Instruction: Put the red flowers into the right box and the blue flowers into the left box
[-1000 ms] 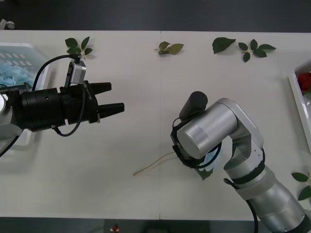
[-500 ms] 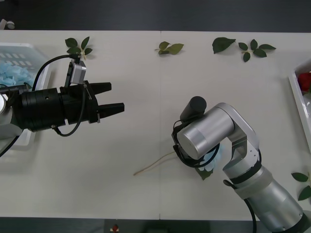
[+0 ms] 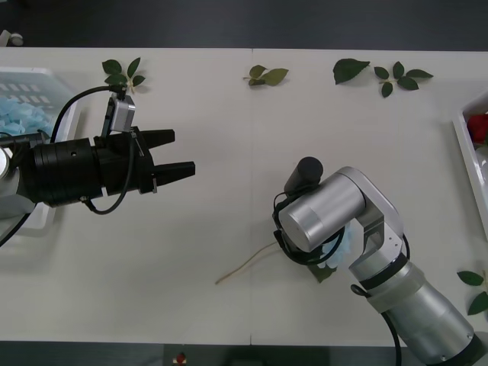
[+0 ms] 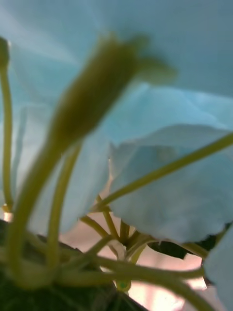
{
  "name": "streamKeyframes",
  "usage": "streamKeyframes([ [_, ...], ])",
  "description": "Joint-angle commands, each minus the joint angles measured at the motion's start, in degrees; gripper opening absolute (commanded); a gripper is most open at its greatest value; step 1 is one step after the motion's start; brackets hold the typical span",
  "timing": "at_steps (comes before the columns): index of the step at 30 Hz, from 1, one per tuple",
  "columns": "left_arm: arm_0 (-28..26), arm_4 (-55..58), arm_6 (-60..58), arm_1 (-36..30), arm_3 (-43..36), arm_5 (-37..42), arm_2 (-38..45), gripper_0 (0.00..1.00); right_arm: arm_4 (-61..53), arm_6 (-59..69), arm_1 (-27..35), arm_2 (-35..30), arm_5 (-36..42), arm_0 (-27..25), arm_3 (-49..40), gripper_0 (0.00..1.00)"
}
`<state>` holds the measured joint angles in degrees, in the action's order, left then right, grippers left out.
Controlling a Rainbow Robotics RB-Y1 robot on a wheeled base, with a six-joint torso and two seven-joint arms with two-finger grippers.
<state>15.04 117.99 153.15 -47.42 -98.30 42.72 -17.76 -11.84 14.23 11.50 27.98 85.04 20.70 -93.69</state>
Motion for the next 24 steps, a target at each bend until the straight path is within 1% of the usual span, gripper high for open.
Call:
streamKeyframes([
  [1,0.52,1.01,1.85,-1.53,-1.2,0.52,1.5,1.0,0.41,-1.84,-0.51,0.59,-0.31,0.75,-0.8,0.38],
  [3,0.43,1.01,1.85,-1.53,-1.28,0.52,1.41,1.0,0.33,-1.93,-0.42,0.59,-0.31,0.75,-0.8,0.02],
  [4,0.52,1.1,1.85,-1.53,-1.28,0.52,1.41,1.0,0.33,-1.93,-0.42,0.59,-0.4,0.66,-0.8,0.0],
  [24,0.52,1.27,1.85,-1.53,-1.28,0.52,1.77,1.0,-0.38,-2.72,0.19,0.32,-0.66,0.75,-1.59,0.0],
])
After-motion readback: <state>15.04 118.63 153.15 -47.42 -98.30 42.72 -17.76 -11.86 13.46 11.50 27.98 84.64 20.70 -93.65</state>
